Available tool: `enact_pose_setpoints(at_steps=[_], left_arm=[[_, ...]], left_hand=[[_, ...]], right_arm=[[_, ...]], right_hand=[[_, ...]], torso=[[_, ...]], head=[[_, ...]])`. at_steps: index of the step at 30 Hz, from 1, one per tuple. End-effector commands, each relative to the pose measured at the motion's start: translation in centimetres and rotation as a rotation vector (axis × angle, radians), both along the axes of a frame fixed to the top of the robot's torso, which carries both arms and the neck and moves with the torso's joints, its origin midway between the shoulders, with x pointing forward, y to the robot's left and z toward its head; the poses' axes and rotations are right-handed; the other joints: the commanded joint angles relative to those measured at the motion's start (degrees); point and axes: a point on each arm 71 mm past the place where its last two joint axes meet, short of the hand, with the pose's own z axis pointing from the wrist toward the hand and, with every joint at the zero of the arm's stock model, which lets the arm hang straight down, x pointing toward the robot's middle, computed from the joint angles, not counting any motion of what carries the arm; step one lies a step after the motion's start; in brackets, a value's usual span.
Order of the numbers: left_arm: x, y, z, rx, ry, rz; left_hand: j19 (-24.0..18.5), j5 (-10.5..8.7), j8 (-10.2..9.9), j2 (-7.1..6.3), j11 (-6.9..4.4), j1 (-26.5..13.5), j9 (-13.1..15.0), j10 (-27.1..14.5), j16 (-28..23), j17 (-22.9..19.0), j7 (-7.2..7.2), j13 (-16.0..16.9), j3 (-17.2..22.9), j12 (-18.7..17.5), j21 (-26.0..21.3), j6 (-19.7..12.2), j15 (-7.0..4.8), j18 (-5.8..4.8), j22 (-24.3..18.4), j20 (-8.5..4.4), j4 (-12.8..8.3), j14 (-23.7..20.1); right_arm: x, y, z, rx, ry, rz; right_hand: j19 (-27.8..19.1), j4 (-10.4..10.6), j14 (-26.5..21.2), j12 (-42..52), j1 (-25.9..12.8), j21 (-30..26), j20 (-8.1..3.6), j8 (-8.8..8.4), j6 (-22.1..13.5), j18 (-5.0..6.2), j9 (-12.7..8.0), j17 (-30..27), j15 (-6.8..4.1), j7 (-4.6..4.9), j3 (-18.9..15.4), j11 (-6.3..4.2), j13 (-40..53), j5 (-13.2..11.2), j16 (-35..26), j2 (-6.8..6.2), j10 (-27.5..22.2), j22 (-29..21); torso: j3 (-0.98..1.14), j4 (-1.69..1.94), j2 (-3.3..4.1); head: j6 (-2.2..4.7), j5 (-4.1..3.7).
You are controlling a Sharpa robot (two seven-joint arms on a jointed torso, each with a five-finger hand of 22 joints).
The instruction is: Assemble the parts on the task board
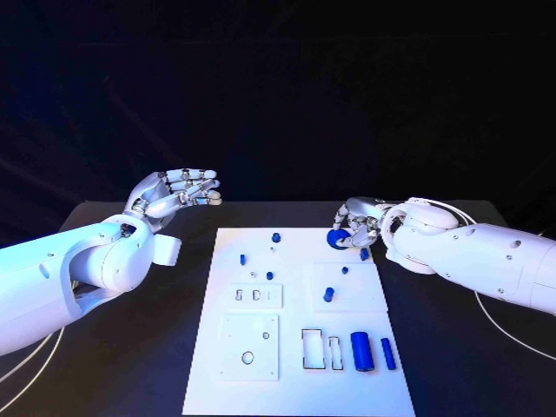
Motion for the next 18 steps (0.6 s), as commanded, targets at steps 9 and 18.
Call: enact_pose_setpoints(at_steps=[9, 18], left_arm=[[0.0, -0.3, 0.2, 0.008, -0.018, -0.028], [0.0, -0.3, 0.2, 0.008, -0.018, -0.029]], left_hand=[[-0.5, -0.14, -0.19, 0.05, 0.36, -0.2, 0.08, -0.05, -0.03, 0.09, 2.93, -0.02, 0.21, -0.37, 0.2, -0.43, -0.02, 0.41, 0.08, -0.09, -0.27, -0.32], [-0.52, -0.14, -0.19, 0.07, 0.37, -0.23, 0.08, -0.04, -0.03, 0.1, 2.93, -0.02, 0.22, -0.37, 0.22, -0.43, -0.01, 0.41, 0.09, -0.08, -0.25, -0.34]], right_arm=[[-0.9, 0.8, -0.4, -0.053, -0.053, 0.045], [-2.1, 2.5, 0.7, -0.038, -0.163, 0.082]], right_hand=[[0.77, -1.06, 5.38, 0.76, -0.02, 0.65, 0.18, 0.42, 1.75, -1.29, -0.03, 12.44, 0.42, -0.15, 3.74, -0.23, 1.82, 0.56, 0.46, -0.84, 0.84, 7.17], [1.31, -1.28, 5.45, 1.21, -1.2, 1.31, -0.08, 1.05, 3.15, -1.49, 0.14, 12.76, 0.06, -0.71, 5.18, -0.69, 2.38, 1.51, 0.59, -1.28, 1.46, 7.99]], torso=[[0.02, -0.05, -0.03], [-0.02, -0.09, -0.04]], head=[[0.26, 0.23], [0.36, 0.33]])
